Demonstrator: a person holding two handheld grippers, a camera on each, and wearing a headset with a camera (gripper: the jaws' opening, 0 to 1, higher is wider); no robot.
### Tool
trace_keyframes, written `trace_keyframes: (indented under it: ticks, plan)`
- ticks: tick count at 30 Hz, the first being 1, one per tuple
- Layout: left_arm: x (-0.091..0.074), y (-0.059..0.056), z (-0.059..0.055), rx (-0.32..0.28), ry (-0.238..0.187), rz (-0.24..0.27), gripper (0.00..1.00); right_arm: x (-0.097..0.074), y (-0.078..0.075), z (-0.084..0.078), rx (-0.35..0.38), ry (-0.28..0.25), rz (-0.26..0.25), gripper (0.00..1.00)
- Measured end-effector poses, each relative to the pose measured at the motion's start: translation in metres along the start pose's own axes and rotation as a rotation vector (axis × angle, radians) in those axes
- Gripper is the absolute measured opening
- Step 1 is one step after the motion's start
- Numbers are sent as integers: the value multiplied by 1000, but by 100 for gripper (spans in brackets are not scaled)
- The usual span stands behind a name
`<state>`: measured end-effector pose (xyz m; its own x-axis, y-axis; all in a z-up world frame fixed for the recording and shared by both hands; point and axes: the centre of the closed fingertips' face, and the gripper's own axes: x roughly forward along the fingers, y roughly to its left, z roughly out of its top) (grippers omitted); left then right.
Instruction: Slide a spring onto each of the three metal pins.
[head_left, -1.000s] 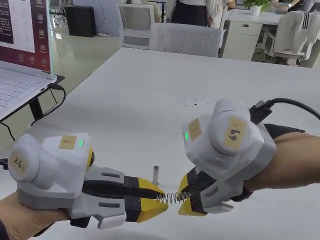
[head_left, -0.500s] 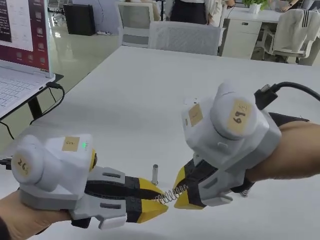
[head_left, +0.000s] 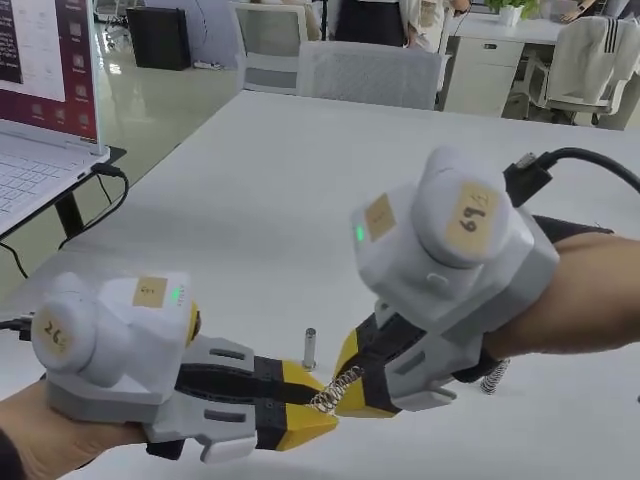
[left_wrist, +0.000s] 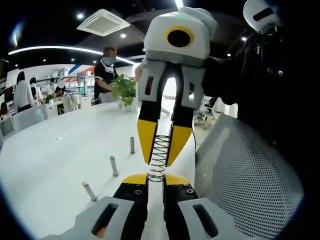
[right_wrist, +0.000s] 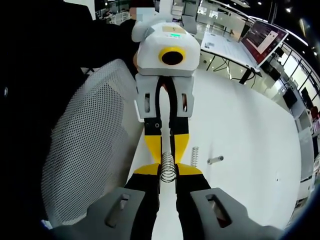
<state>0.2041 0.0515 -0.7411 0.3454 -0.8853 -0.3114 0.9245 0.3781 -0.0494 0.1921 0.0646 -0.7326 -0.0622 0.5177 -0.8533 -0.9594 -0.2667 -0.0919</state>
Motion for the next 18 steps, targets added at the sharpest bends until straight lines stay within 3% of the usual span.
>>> trace_keyframes:
  ticks: [18]
  plan:
    - [2,-1,-2,6,9,-5,3,1,1,3,-11,12,2,9]
